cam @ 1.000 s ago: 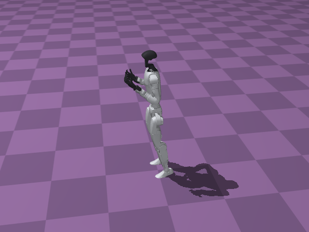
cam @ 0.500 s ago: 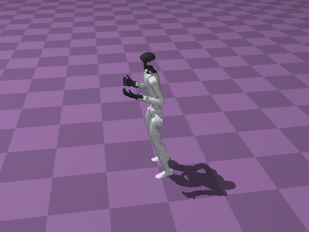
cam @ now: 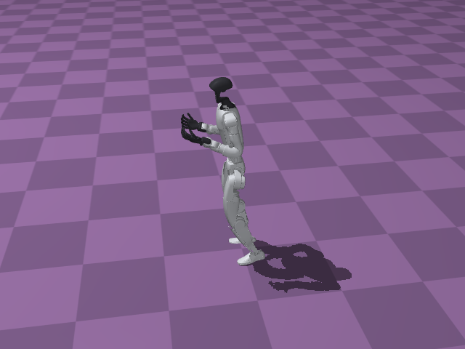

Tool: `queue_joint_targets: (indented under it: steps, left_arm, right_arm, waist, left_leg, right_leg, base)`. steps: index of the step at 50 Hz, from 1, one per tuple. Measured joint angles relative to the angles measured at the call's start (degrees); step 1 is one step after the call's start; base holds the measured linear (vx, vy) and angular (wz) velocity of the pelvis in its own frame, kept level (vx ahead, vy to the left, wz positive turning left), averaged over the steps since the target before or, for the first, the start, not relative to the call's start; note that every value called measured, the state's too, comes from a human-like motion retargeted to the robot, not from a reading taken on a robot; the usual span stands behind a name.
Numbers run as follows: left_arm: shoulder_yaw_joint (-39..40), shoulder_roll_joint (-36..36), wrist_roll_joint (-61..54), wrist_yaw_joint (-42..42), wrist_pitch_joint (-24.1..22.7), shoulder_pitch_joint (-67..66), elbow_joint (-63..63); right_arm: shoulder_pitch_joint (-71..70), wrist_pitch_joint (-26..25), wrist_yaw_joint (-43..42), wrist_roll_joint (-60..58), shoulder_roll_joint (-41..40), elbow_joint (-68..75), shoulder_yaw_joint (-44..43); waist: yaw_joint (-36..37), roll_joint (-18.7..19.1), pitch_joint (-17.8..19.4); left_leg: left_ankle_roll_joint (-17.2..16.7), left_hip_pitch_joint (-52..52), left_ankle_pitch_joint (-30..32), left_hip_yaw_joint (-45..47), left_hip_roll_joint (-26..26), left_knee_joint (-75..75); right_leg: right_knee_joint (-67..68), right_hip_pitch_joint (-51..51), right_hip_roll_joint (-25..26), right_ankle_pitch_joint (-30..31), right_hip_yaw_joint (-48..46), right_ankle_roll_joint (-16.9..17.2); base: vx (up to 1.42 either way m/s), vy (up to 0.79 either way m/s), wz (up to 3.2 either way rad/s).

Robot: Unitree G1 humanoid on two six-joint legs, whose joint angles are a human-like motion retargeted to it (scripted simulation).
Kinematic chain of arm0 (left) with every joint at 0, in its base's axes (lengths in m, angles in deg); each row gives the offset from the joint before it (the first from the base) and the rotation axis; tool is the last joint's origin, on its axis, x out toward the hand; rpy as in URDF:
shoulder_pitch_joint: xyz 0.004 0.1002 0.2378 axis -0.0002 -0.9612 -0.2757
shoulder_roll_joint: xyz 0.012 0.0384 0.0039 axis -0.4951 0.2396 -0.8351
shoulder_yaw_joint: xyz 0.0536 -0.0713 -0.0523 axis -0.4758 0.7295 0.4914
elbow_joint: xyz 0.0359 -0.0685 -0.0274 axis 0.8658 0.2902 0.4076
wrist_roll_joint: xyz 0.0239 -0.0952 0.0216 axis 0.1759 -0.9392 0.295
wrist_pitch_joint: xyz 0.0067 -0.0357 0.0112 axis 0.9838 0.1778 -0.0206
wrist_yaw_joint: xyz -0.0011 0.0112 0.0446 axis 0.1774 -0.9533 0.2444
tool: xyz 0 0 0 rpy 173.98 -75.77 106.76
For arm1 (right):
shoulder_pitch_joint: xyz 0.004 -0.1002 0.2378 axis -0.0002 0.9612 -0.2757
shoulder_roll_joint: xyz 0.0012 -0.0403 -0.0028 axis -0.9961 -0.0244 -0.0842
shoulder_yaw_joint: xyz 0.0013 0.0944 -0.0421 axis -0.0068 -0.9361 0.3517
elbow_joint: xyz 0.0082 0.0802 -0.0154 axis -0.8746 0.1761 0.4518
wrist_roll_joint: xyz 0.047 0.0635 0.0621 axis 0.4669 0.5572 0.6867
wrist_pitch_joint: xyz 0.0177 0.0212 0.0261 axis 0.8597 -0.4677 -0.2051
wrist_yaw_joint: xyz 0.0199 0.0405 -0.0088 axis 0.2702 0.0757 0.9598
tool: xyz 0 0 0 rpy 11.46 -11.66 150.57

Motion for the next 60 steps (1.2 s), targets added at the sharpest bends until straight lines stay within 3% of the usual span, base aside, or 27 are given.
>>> queue_joint_targets:
  steps: [2, 4, 7, 10, 15, 18, 20, 21, 23, 25, 27, 29, 32, 35, 37, 40, 42, 43, 45, 48, 50, 53, 56, 58, 60]
  left_arm:
    - [2.4, 1.6, -3.9, 0.6, -0.2, -0.5, -2.9]
    - [3.2, 3.0, -5.9, 1.3, -0.6, -2.0, -6.8]
    - [4.4, 2.1, -5.5, 3.0, -0.4, -6.2, -12.3]
    - [5.1, 0.3, -4.7, 6.0, 0.7, -9.2, -14.4]
    - [1.8, 0.5, -3.0, 5.3, 1.8, -5.6, -8.6]
    - [1.1, 1.0, 4.1, 1.4, 1.3, 0.6, -2.4]
    - [1.9, 1.5, 7.5, -1.0, 0.3, 7.0, 0.1]
    - [2.7, 2.0, 6.8, -1.3, 0.0, 8.8, -0.2]
    - [4.5, 2.8, -1.6, 1.6, -1.6, 10.7, -2.0]
    - [6.0, 3.3, -7.1, 4.0, -2.5, 8.2, -5.4]
    - [7.2, 2.7, -7.5, 4.4, -3.1, 4.5, -9.2]
    - [8.4, 2.1, -2.6, 2.5, -2.8, 1.3, -12.7]
    - [9.5, 1.2, -4.6, 4.8, -2.4, -0.8, -14.8]
    - [8.8, 1.9, -4.3, 5.4, -1.4, -0.8, -11.8]
    - [8.2, 3.8, -2.0, 3.7, -0.8, 1.8, -7.5]
    - [6.3, 9.0, 2.2, -1.3, -1.7, 9.7, -1.7]
    - [4.3, 10.9, 1.0, -3.3, -3.4, 15.2, -0.3]
    - [3.1, 10.7, -4.0, -1.8, -4.9, 17.2, -0.4]
    - [1.2, 9.3, -8.2, 0.6, -4.8, 17.8, -1.8]
    - [-0.4, 7.6, -11.6, 5.0, -2.6, 16.1, -7.5]
    - [-0.2, 6.8, -13.4, 7.9, -1.9, 16.0, -11.8]
    - [-2.2, 7.6, -15.7, 11.5, -0.6, 16.2, -14.2]
    - [-3.5, 7.2, -17.5, 12.5, -0.3, 16.5, -11.3]
    - [-3.7, 7.2, -15.7, 10.9, -1.3, 17.2, -7.4]
    - [-3.3, 7.8, -13.1, 8.2, -2.8, 15.9, -4.5]
  right_arm:
    - [-0.5, -0.6, 2.3, 3.2, 0.6, -3.6, -1.5]
    - [1.4, -1.0, 4.7, 4.8, 1.0, -8.4, -2.1]
    - [4.6, -2.3, 6.6, 2.6, 2.9, -13.1, -2.2]
    - [6.3, -3.7, 7.6, -0.4, 4.5, -13.2, -0.9]
    - [7.9, -3.5, 4.9, -2.9, 3.3, -8.0, 2.6]
    - [6.6, -2.8, 2.0, -10.6, 3.6, -3.9, 1.1]
    - [4.0, -2.4, 1.2, -13.4, 4.8, -2.5, -1.2]
    - [3.8, -2.3, 1.6, -12.6, 5.5, -3.1, -2.7]
    - [3.8, 0.1, 0.2, -14.9, 7.4, -4.1, -5.6]
    - [6.5, 1.8, -0.1, -13.7, 8.8, -7.5, -7.8]
    - [9.4, 1.8, 1.1, -10.5, 9.7, -11.3, -9.2]
    - [11.6, -0.6, 4.8, -5.1, 9.7, -14.3, -9.4]
    - [11.9, -1.5, 5.6, -5.3, 9.7, -13.6, -7.5]
    - [11.4, -2.4, 4.5, -7.5, 8.1, -9.8, -5.0]
    - [10.2, -2.3, 1.3, -14.1, 7.2, -8.9, -5.0]
    - [5.2, -1.6, -2.7, -28.9, 7.3, -11.6, -7.7]
    - [0.3, -1.5, -1.5, -31.0, 8.2, -12.0, -9.5]
    - [-1.9, 0.0, -2.6, -32.2, 8.6, -10.9, -9.3]
    - [-1.5, 1.1, -3.3, -28.2, 8.6, -10.3, -7.9]
    - [4.8, 2.0, -0.9, -15.9, 8.1, -13.7, -7.1]
    - [7.8, 1.7, 1.7, -11.3, 8.0, -16.2, -7.3]
    - [12.6, 1.1, 3.7, -12.8, 8.2, -17.8, -10.4]
    - [15.4, 0.3, 3.8, -16.8, 9.0, -16.1, -15.2]
    - [15.8, 0.8, 2.0, -21.9, 10.3, -14.8, -19.2]
    - [15.1, 2.6, -2.6, -27.7, 11.6, -14.6, -22.3]
  waist:
    - [0.7, -0.3, -1.3]
    - [1.2, -1.3, -3.6]
    - [0.4, -2.4, -5.8]
    - [-1.4, -2.7, -7.9]
    - [-1.2, -0.4, -6.0]
    - [-1.9, 0.0, -3.0]
    - [-2.0, -0.3, -1.1]
    - [-1.8, -0.7, -1.5]
    - [-1.5, -1.3, -3.6]
    - [-1.5, -1.4, -7.1]
    - [-1.9, -0.9, -9.8]
    - [-2.4, 0.3, -10.9]
    - [-3.4, 0.9, -10.7]
    - [-3.5, 0.7, -9.5]
    - [-3.0, 0.6, -7.6]
    - [-2.6, 0.9, -4.0]
    - [-3.2, 0.5, -3.6]
    - [-3.7, -0.1, -4.0]
    - [-4.3, -0.5, -6.3]
    - [-4.5, -1.0, -10.3]
    - [-6.2, -0.9, -11.0]
    - [-9.1, -0.9, -10.0]
    - [-11.9, -1.7, -7.5]
    - [-13.0, -2.1, -4.6]
    - [-13.5, -2.7, -2.0]
  left_leg:
    - [2.9, -1.9, 2.2, 1.0, 0.2, 0.8]
    - [3.4, -2.5, 12.1, 1.0, -1.1, -3.0]
    - [0.1, 0.7, 26.8, 0.5, -3.0, -11.5]
    - [-2.9, 2.9, 28.6, 1.2, -3.1, -17.0]
    - [-6.7, 6.0, 28.1, -3.2, -1.6, -20.4]
    - [-5.1, 5.9, 15.0, -4.3, -1.6, -13.5]
    - [-2.2, 2.7, 3.8, -3.6, -0.9, -5.4]
    - [-0.1, 0.9, 2.0, -3.2, -0.7, -2.9]
    - [2.2, -1.7, 4.1, -2.5, -0.7, -2.1]
    - [1.9, -1.3, 14.3, -1.6, -1.2, -6.8]
    - [-0.4, 0.8, 25.5, 0.4, -1.3, -12.6]
    - [-3.0, 2.9, 31.4, 2.4, -0.6, -16.6]
    - [-5.4, 4.8, 30.1, 1.8, -0.3, -18.7]
    - [-6.9, 5.7, 27.8, -2.7, -1.9, -18.5]
    - [-6.5, 6.3, 22.5, -3.6, -2.6, -15.9]
    - [-2.0, 4.5, 5.4, -1.8, -1.4, -5.5]
    - [2.6, 0.6, -1.4, -1.1, 0.1, 2.0]
    - [3.9, -1.0, -1.1, -0.9, 0.3, 3.4]
    - [3.9, -1.5, 5.9, -0.3, -0.2, 0.7]
    - [0.3, 2.1, 22.2, 1.8, -1.8, -11.0]
    - [-1.8, 4.4, 27.5, 4.1, -1.8, -16.6]
    - [-3.4, 6.7, 26.3, 6.9, -1.0, -20.0]
    - [-4.2, 7.6, 23.3, 6.1, -0.8, -20.0]
    - [-4.0, 7.9, 17.0, 4.2, -0.8, -18.0]
    - [-1.7, 6.6, 6.4, 2.4, -0.5, -12.4]
  right_leg:
    - [2.5, -3.1, -0.1, 2.0, 0.7, -1.1]
    - [-0.7, -3.8, -1.0, 11.3, 1.0, 0.3]
    - [-6.5, -1.3, -2.2, 26.6, 0.8, 4.1]
    - [-8.5, -0.2, -2.8, 31.6, -0.2, 6.4]
    - [-7.4, 2.6, -0.6, 23.5, -0.2, 5.1]
    - [-2.0, 3.6, -0.9, 10.6, -0.3, 2.9]
    - [5.5, 0.8, -1.2, -0.6, -0.7, 1.0]
    - [8.1, -1.0, -1.4, -2.5, -0.8, 0.2]
    - [9.2, -3.9, -1.6, 0.0, -0.9, 0.2]
    - [4.0, -3.3, -1.7, 11.2, -1.1, 1.4]
    - [-1.7, -1.5, -1.6, 22.6, -1.6, 3.3]
    - [-5.0, 0.3, -1.4, 27.3, -3.2, 4.1]
    - [-6.7, 1.7, -1.0, 24.8, -3.3, 4.1]
    - [-7.5, 2.3, -0.3, 23.8, 2.6, 5.3]
    - [-6.0, 2.9, -0.1, 19.8, 5.3, 5.4]
    - [2.7, 1.6, 0.6, 3.6, 5.3, 2.3]
    - [10.4, -2.6, 1.3, -3.1, 4.9, 0.5]
    - [11.8, -4.1, 1.3, -2.7, 4.8, 0.7]
    - [8.7, -4.4, 0.9, 4.4, 5.1, 1.9]
    - [-1.2, -1.9, -0.2, 20.4, 5.7, 4.6]
    - [-4.3, -0.9, -0.8, 24.8, 4.4, 4.9]
    - [-4.9, 0.0, -1.8, 22.1, 3.2, 4.4]
    - [-2.8, -0.5, -1.9, 18.7, 8.7, 4.8]
    - [1.1, -1.2, -1.8, 12.8, 11.2, 5.3]
    - [9.0, -3.7, -2.0, 2.4, 10.3, 5.0]
  base:
    - [0.06, -0.02, -0.32]
    - [0.14, -0.03, -0.14]
    - [0.17, -0.04, -0.05]
    - [0.14, -0.01, 0.00]
    - [0.06, 0.01, -0.06]
    - [0.00, 0.04, 0.30]
    - [-0.02, 0.03, 0.25]
    - [0.00, 0.00, 0.00]
    - [0.12, -0.02, -0.07]
    - [0.20, -0.04, -0.11]
    - [0.22, -0.05, -0.12]
    - [0.18, -0.05, -0.07]
    - [0.12, -0.05, -0.04]
    - [0.04, -0.02, -0.05]
    - [0.00, 0.00, 0.00]
    - [-0.04, 0.02, 0.06]
    - [0.00, 0.00, 0.00]
    - [0.00, 0.00, 0.00]
    - [0.12, -0.05, -0.08]
    - [0.15, -0.05, -0.26]
    - [0.11, -0.03, -0.29]
    - [0.02, -0.01, -0.06]
    - [0.00, 0.00, 0.00]
    - [-0.09, 0.02, 0.02]
    - [-0.13, 0.03, 0.05]
